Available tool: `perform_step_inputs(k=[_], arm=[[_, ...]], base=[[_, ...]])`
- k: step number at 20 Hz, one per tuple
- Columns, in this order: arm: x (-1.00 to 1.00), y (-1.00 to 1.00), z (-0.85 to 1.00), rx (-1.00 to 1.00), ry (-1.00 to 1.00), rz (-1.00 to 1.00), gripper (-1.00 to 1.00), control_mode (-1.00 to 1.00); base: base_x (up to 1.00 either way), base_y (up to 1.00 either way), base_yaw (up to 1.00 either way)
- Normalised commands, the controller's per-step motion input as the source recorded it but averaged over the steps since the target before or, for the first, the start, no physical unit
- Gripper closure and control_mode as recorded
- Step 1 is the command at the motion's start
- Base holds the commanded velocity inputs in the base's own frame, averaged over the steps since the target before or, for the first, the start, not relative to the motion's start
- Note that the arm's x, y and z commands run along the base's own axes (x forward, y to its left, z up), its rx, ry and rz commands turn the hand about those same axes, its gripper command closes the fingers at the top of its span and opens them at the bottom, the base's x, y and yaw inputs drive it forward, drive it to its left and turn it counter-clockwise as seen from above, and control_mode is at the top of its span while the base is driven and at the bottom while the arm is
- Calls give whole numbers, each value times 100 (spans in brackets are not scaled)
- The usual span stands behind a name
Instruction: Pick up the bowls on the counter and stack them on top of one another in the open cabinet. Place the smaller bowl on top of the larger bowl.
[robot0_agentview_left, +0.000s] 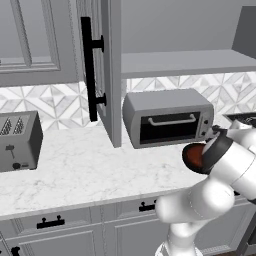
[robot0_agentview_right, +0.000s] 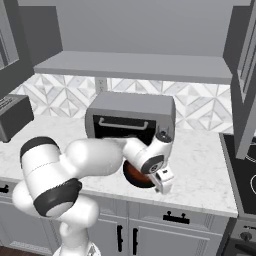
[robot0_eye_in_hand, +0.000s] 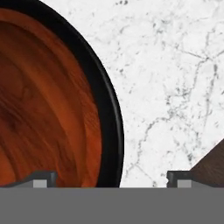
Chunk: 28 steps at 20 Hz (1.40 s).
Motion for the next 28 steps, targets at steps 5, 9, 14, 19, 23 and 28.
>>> perform_step_inputs(k=[5, 9, 14, 19, 23, 28], arm=[[13, 2, -25, 0, -5, 5, -100, -100], [9, 0, -19, 0, -8, 4, 100, -100], [1, 0, -2, 0, -1, 1, 100, -100], [0, 0, 0, 0, 0, 0, 100, -100], [-18, 0, 25, 0, -4, 0, 100, -100], [-65, 0, 78, 0, -18, 0, 100, -100]], base=[[0, 0, 0], [0, 0, 0], [0, 0, 0], [0, 0, 0], [0, 0, 0], [0, 0, 0]])
